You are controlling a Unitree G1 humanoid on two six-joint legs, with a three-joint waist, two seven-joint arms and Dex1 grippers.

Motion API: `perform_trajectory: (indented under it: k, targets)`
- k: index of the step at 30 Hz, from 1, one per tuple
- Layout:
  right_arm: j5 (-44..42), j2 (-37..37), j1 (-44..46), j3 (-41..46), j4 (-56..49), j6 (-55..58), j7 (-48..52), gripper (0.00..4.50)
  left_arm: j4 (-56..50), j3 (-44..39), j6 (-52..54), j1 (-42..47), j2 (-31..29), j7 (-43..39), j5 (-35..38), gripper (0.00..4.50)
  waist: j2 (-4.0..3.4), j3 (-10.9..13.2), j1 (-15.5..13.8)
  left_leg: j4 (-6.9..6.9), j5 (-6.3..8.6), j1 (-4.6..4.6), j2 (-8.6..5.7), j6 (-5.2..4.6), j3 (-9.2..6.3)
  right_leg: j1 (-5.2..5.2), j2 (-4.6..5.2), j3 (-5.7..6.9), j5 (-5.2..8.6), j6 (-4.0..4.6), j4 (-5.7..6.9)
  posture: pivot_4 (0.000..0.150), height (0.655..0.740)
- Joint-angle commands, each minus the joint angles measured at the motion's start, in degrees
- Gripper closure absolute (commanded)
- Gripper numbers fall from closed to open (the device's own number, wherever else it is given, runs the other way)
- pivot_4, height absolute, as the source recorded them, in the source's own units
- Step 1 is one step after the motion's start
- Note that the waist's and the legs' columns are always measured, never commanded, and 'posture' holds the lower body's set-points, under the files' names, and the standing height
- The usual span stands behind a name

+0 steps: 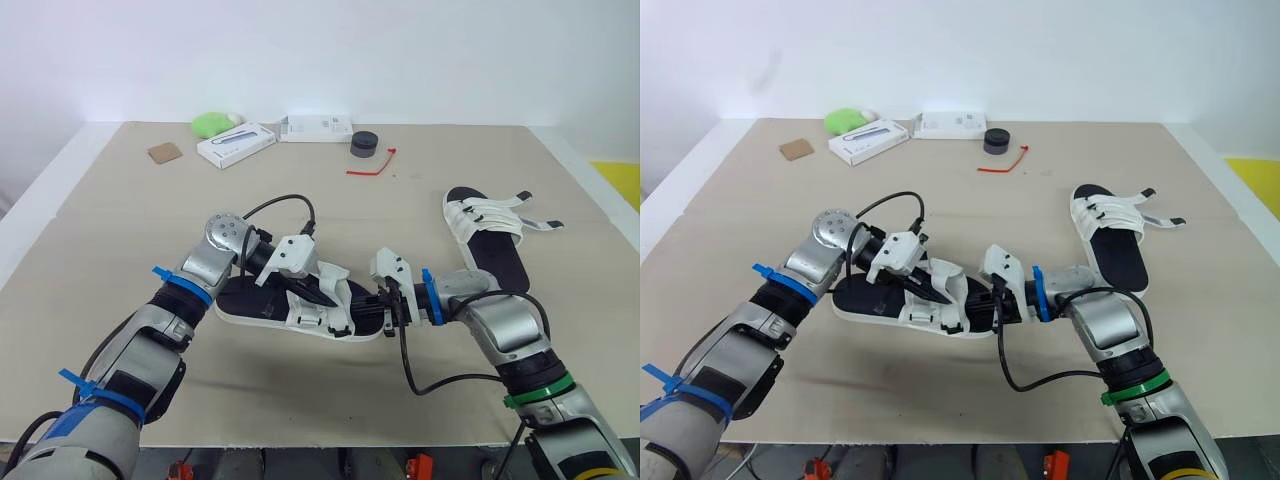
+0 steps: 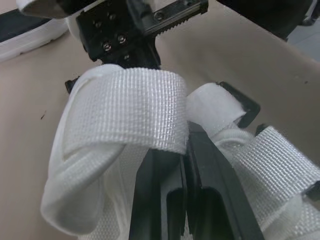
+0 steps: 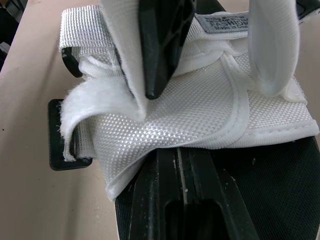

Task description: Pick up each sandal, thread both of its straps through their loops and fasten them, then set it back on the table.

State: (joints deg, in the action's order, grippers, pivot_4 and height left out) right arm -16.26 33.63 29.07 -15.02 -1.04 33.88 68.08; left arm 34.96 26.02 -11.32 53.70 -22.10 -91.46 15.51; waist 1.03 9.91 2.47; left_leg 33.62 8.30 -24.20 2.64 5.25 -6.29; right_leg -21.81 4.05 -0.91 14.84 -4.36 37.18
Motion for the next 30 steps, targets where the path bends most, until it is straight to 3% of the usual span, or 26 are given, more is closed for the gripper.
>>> perform_trajectory:
  k: [1,10,21,30]
  targets:
    - [1.7,0.6,-2.6,-2.8,1.9,2.5,-1.0,4.50,-1.5,3.1,0.6,1.4,0.3,-1.0,1.8,4.43,0.00,0.0,0.0,0.00,0.00,0.00,0.00,0.00,0.00,0.00,0.00,0.00,0.01,0.00,0.00,0.150,0.7400]
    - [1.4,0.7,-3.0,-2.8,1.6,2.6,-1.5,4.50,0.8,5.9,-0.7,4.3,0.0,-1.0,2.5,4.43,0.00,0.0,0.0,0.00,0.02,0.00,0.00,-0.03,0.00,0.00,-0.01,0.00,0.02,0.01,0.00,0.150,0.7400]
    - [1.4,1.0,-3.0,-2.9,1.5,2.8,-1.3,4.50,15.4,11.0,-27.0,10.5,0.3,-1.0,-3.0,4.43,0.00,0.0,0.0,0.00,0.01,0.00,0.00,-0.03,0.00,0.00,-0.01,0.00,0.01,0.01,0.00,0.150,0.7400]
    - [1.4,1.2,-3.2,-3.0,1.2,2.9,-1.3,4.50,21.8,12.2,-35.7,13.9,1.6,-1.0,-1.2,4.43,0.00,0.0,0.0,0.02,0.01,0.00,0.00,-0.04,0.00,0.00,-0.01,-0.02,-0.02,0.00,0.00,0.150,0.7400]
